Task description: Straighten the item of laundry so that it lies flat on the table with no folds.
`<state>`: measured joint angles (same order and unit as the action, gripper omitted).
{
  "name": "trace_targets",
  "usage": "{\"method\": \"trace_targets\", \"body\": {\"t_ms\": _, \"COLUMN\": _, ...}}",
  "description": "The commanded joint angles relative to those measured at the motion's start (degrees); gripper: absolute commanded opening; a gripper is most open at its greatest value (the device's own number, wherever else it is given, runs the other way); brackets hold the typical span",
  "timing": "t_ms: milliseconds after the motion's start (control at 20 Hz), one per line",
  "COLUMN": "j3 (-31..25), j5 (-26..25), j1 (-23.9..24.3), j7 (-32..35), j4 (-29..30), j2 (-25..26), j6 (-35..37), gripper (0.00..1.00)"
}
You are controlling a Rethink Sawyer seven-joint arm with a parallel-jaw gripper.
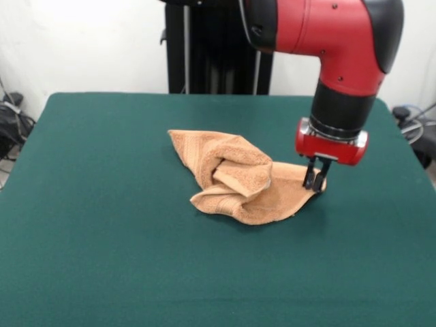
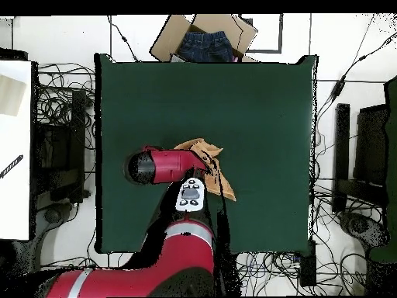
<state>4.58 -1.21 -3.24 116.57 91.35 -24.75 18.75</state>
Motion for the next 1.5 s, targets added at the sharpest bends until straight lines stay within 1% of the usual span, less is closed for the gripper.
{"method": "trace_targets", "body": {"t_ms": 50, "j3": 0.28, "j5": 2.11, "j1": -1.44, "j7": 8.84, "j4": 3.57, "j2": -3.11, "j6": 8.37, "gripper": 0.0}}
{"method": "trace_targets", "body": {"t_ms": 450, "j3": 0.28, "j5": 2.16, "j1": -2.04, "j7": 9.02, "j4": 4.66, "j2": -5.63, "j6": 13.11, "gripper": 0.0}}
{"method": "trace_targets", "body": {"t_ms": 550, "j3": -0.26, "j5": 1.64, "j1": -1.52, "j7": 8.55, "j4": 4.44, "j2": -4.85, "j6": 11.38, "gripper": 0.0}}
{"method": "trace_targets", "body": {"t_ms": 600, "j3": -0.48, "j5": 1.39, "j1": -1.28, "j7": 8.87, "j4": 4.14, "j2": -3.73, "j6": 8.92, "gripper": 0.0}}
{"method": "trace_targets", "body": {"t_ms": 700, "j3": -2.92, "j5": 1.25, "j1": 1.02, "j7": 8.11, "j4": 4.19, "j2": -1.49, "j6": 3.87, "gripper": 0.0}}
{"method": "trace_targets", "body": {"t_ms": 800, "j3": -3.99, "j5": 0.69, "j1": 2.49, "j7": 7.15, "j4": 3.45, "j2": 0.39, "j6": 1.68, "gripper": 0.0}}
{"method": "trace_targets", "body": {"t_ms": 1250, "j3": -3.46, "j5": -0.15, "j1": 3.11, "j7": 7.36, "j4": 1.12, "j2": 4.48, "j6": -2.17, "gripper": 0.0}}
{"method": "trace_targets", "body": {"t_ms": 1500, "j3": -2.49, "j5": -0.07, "j1": 2.53, "j7": 7.71, "j4": 0.6, "j2": 5.5, "j6": -3.15, "gripper": 0.0}}
